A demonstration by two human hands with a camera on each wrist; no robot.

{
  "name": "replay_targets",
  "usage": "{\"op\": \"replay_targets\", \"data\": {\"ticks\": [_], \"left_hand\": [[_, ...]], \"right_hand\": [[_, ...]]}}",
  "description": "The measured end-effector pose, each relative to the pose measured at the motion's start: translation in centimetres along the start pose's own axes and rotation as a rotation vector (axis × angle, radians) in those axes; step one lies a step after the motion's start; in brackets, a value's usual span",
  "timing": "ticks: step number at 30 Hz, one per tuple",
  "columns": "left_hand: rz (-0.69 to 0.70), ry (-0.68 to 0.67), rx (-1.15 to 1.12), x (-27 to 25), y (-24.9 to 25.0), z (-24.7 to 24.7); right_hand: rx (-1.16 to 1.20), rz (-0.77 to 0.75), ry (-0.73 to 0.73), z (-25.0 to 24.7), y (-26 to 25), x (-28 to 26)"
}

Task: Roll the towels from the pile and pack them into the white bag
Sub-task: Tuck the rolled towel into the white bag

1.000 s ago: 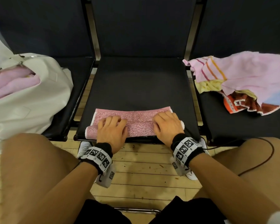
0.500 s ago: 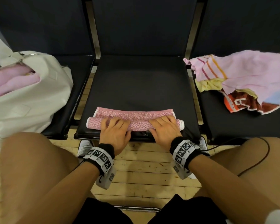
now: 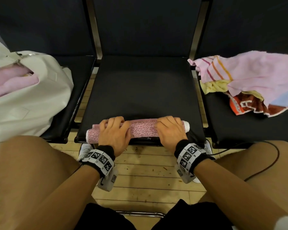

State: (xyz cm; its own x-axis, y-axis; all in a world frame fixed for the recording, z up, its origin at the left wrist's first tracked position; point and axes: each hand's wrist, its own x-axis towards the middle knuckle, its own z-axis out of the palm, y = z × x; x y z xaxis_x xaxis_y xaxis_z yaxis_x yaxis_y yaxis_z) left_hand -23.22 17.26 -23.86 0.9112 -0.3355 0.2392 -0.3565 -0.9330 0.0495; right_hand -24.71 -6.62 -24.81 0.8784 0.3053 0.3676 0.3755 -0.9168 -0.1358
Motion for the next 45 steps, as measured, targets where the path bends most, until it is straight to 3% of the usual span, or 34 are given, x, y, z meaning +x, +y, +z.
{"op": "replay_targets", "data": {"ticks": [5, 9, 15, 24, 36, 45], "left_hand": [[0.02, -0.147, 0.11, 0.2, -0.1, -0.1], [-0.05, -0.169, 0.053, -0.3, 0.3, 0.3], [-0.004, -0.16, 0.053, 0.0, -0.9, 0.6], [0.016, -0.222, 0.024, 0.9, -2.2, 1.5], [0.052, -0.16, 0.048, -0.1, -2.0, 1.4], [0.019, -0.1, 0.021, 0.8, -4.2, -2.8]], "right_hand": [[0.022, 0.081, -0.135, -0.3, -0.6, -0.4], [-0.011, 0.116, -0.229, 0.0, -0.5, -0.5], [-0.046, 0.108, -0.313, -0.8, -0.1, 0.2], [-0.076, 0.115, -0.321, 0.0, 0.3, -0.7], [-0.139, 0.091, -0.242, 0.0, -0.4, -1.3], [-0.042, 0.015, -0.229, -3.0, -1.8, 2.2]]}}
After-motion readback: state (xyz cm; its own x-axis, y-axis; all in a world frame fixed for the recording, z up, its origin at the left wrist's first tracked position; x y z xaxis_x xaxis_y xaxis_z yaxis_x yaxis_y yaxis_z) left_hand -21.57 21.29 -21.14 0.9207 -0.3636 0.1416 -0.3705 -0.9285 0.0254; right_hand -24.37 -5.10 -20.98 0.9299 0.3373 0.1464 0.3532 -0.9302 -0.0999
